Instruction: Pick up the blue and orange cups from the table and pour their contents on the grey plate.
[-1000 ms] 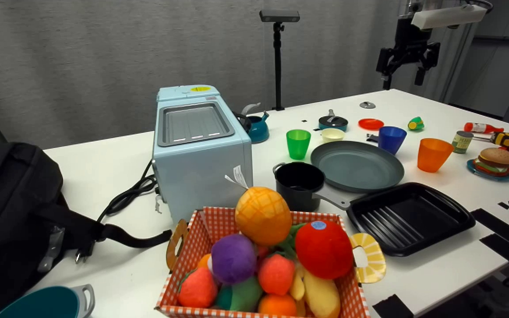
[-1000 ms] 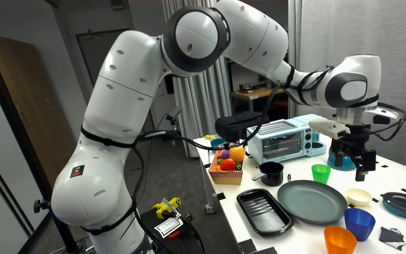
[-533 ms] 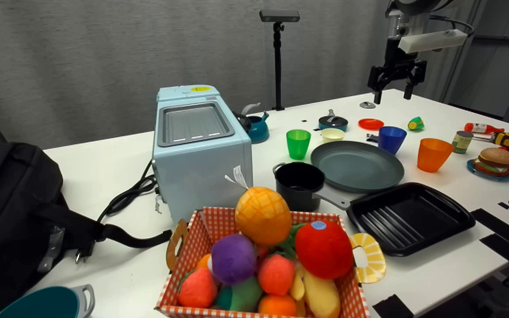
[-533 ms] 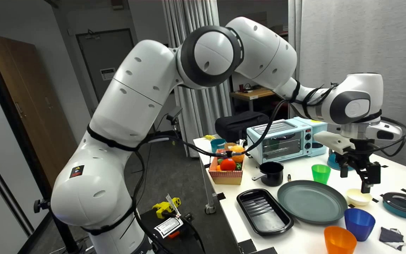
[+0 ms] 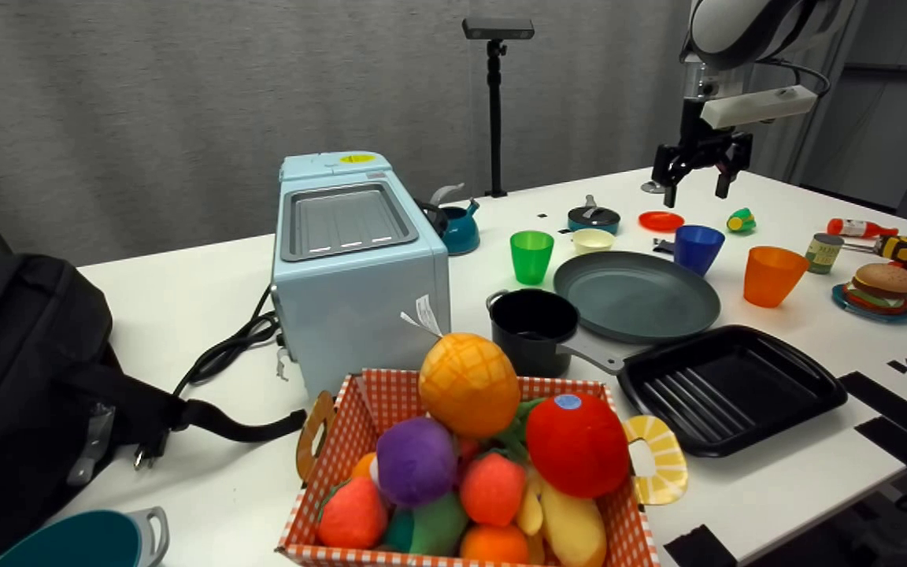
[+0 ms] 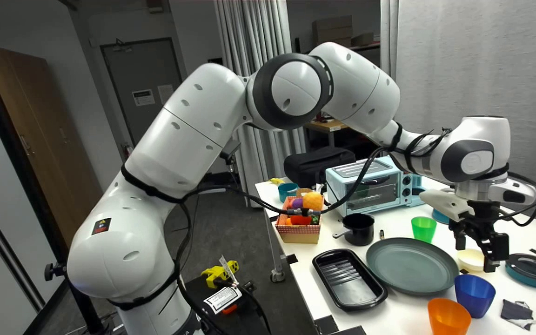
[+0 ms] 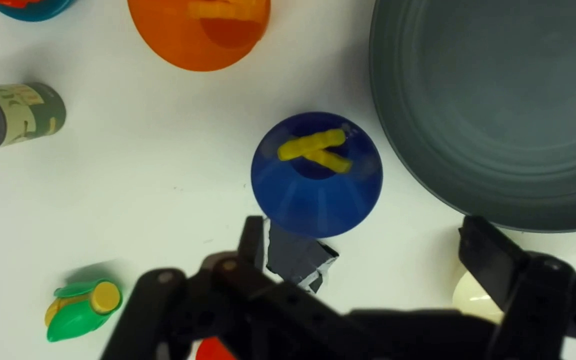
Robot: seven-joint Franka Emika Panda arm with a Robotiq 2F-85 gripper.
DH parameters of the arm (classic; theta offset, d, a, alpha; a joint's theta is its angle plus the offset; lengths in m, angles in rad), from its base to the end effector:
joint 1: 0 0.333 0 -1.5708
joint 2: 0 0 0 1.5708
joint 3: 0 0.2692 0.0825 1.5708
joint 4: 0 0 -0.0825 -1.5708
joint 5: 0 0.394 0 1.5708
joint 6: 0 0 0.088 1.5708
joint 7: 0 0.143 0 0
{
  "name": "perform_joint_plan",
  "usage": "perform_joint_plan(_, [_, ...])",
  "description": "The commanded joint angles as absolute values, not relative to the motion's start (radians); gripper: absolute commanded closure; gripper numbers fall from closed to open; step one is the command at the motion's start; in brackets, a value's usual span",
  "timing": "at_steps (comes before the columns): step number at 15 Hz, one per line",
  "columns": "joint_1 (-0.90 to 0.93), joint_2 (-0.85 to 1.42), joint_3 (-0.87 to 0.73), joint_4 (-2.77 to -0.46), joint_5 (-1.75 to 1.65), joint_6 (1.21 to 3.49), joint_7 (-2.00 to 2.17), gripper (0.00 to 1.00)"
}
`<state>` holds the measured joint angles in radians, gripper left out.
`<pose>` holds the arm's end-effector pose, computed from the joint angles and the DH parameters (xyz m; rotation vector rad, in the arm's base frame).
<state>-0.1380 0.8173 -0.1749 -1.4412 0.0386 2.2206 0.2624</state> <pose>0.6647 -0.1999 0.1311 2.9315 -0.8215 -0.0434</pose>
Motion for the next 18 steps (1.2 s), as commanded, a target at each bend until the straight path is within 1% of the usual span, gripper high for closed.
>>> perform_joint_plan(1, [-0.144,0.882,-0.193,-1.373,0.03,2.231,0.295,0.0])
perform_joint_plan(10, [-0.131,0.99,-0.214,-1.297,0.021,2.222,0.349,0.0])
perform_joint_plan(18, [-0.133,1.03,-0.221,-1.247,0.021,2.209,0.364,0.0])
